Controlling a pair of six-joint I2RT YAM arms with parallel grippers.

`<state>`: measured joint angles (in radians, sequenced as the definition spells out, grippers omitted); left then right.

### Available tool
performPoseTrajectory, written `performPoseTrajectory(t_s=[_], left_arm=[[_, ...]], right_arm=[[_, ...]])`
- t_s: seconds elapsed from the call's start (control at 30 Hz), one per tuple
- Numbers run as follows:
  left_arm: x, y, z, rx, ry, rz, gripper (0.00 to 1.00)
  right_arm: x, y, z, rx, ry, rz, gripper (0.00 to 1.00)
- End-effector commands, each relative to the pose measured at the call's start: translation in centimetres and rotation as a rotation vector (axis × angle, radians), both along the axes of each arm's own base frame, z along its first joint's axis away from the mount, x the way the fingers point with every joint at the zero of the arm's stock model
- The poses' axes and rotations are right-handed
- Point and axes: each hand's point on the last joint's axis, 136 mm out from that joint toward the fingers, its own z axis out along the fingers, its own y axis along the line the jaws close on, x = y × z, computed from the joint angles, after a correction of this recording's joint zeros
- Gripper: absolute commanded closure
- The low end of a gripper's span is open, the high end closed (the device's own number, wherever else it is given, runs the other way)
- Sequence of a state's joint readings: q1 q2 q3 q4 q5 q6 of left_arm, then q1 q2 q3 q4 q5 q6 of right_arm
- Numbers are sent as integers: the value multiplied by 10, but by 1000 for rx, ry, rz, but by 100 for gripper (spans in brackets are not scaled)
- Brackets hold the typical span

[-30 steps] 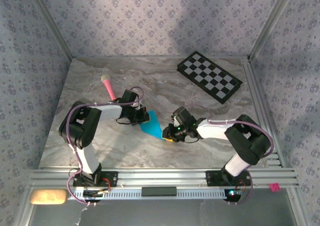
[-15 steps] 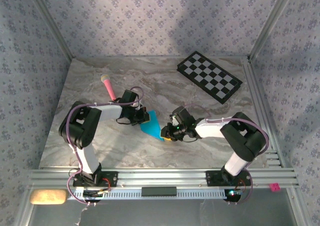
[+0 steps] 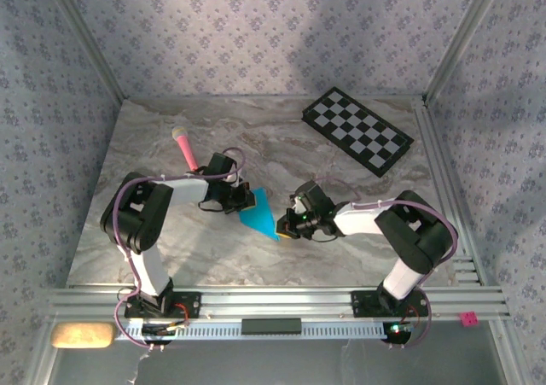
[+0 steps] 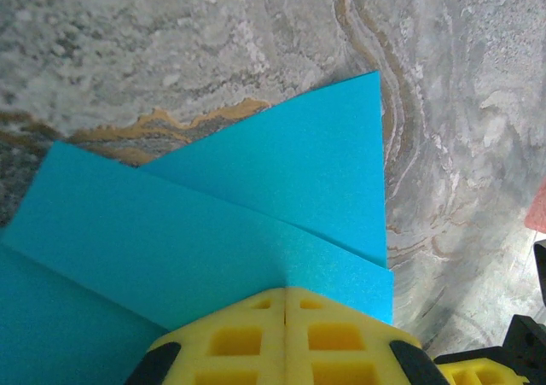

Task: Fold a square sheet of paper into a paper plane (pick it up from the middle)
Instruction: Turn over the paper at the center of the table.

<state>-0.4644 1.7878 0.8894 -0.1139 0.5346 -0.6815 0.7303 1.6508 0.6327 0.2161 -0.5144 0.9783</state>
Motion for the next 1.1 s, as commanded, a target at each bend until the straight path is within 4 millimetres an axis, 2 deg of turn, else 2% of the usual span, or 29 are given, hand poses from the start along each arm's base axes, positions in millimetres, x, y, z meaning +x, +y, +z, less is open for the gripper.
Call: performPoseTrajectory(t_s=[0.0, 0.07, 0.17, 0.5, 0.73, 1.07], left_arm=[[-1, 2, 13, 6, 7, 6, 96], [1, -1, 26, -20, -20, 2, 91], [4, -3, 48, -38, -67, 1, 77], [9, 1, 115, -65, -265, 29, 56], [6, 18, 147, -50, -406, 69, 49], [-1, 44, 175, -20, -562, 154, 52]], right_arm=[[-4, -3, 6, 16, -13, 21, 98], [-4, -5, 9, 12, -25, 25, 98], [-2, -11, 15, -9, -59, 23, 99], [6, -48, 50, -169, -235, 29, 100], [14, -74, 80, -278, -361, -9, 100], [21, -108, 108, -461, -465, -69, 100]])
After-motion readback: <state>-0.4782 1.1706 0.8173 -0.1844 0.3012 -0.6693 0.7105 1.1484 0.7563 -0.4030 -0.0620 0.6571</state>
